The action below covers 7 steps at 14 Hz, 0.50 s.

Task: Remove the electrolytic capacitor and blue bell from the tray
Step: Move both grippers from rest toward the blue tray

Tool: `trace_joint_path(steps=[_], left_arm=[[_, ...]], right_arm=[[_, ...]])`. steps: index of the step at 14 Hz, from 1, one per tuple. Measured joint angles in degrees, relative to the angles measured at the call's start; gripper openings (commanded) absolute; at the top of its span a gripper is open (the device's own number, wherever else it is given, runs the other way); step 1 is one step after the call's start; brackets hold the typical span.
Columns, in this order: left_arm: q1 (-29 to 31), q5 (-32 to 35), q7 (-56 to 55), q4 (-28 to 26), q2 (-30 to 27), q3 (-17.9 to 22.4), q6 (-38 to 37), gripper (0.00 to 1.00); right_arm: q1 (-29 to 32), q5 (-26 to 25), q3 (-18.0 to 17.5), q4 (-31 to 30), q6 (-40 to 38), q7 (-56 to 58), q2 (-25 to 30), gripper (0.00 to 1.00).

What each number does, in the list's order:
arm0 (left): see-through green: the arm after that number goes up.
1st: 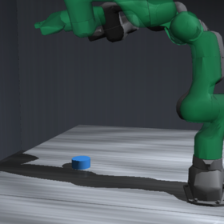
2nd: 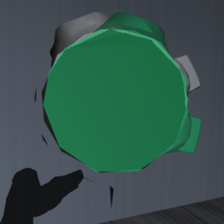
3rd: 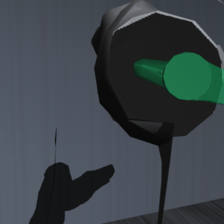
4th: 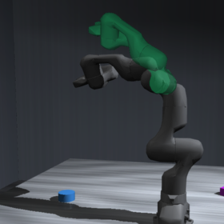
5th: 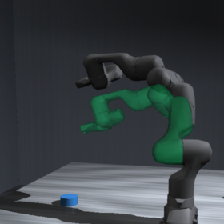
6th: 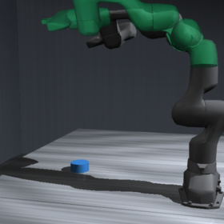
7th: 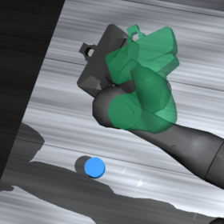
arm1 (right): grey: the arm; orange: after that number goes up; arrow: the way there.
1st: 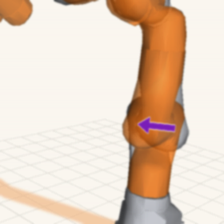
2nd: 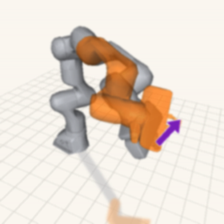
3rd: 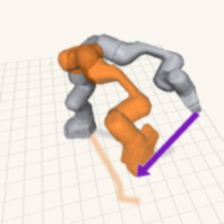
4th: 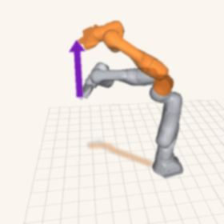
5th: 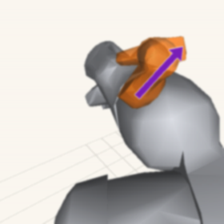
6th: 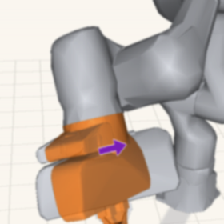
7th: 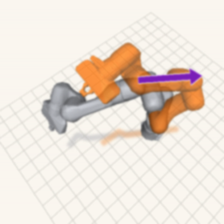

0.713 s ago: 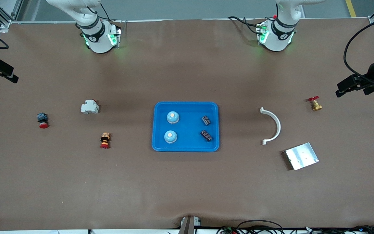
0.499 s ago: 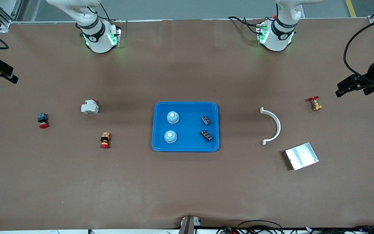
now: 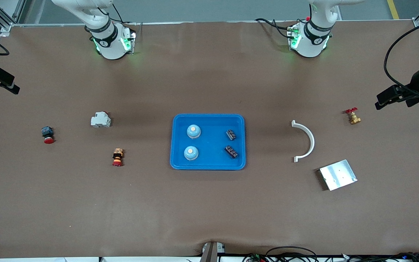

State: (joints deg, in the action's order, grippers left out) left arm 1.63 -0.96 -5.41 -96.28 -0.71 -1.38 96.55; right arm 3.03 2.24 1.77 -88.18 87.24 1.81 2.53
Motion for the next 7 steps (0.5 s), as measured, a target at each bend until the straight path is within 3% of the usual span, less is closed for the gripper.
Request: trace_joint_path(steps=[4,7], left_arm=[[-0.17,-5.41,-3.38,-0.06,1.77,-0.12,-0.1,1.0],[-1.92,-5.83,-12.94,-0.14,2.53,-1.67,-1.06,1.0]], right_arm=[[0.0,0.05,-0.04,-2.65,2.61,0.0,0.0,1.0],[0.0,1.46,-0.09,-7.73,6.89,0.0,-0.06,1.0]])
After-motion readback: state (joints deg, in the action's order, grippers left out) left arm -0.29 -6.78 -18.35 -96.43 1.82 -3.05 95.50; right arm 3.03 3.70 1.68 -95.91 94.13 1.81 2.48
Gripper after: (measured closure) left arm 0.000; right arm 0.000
